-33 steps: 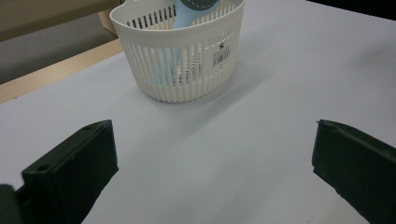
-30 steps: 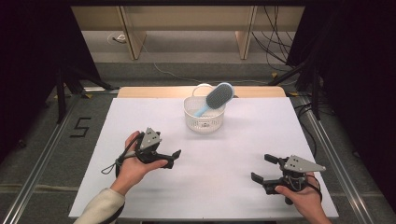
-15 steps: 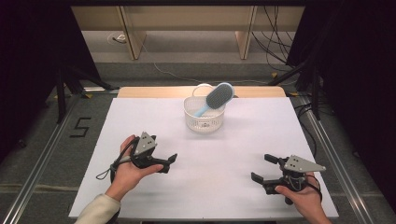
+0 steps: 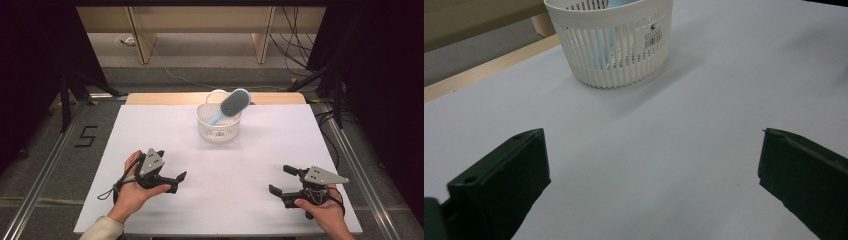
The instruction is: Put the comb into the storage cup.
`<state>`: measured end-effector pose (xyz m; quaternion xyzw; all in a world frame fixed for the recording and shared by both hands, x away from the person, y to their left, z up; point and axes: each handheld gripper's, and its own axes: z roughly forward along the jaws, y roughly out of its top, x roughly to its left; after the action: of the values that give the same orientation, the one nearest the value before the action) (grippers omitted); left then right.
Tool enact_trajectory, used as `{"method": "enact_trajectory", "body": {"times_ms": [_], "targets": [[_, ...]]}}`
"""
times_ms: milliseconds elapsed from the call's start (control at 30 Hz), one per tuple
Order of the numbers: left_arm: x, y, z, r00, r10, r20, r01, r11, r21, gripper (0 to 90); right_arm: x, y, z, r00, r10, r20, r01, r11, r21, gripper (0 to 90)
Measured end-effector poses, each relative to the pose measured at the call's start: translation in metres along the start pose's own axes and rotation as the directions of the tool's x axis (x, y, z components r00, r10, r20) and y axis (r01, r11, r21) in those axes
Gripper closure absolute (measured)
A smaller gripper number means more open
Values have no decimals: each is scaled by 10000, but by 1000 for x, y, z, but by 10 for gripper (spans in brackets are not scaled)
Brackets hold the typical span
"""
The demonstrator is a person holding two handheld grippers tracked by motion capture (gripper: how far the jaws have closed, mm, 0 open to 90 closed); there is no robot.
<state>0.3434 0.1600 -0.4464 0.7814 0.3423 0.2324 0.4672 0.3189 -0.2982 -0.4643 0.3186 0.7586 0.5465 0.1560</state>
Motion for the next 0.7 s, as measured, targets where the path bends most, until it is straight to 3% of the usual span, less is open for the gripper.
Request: {"method": "enact_trajectory", "body": {"times_ms": [700], "targets": [[-1,-19,-12,9997,187,-157,-185,9997,138,0,0,0,0,10000,-19,1,19,10000,61,100]]}}
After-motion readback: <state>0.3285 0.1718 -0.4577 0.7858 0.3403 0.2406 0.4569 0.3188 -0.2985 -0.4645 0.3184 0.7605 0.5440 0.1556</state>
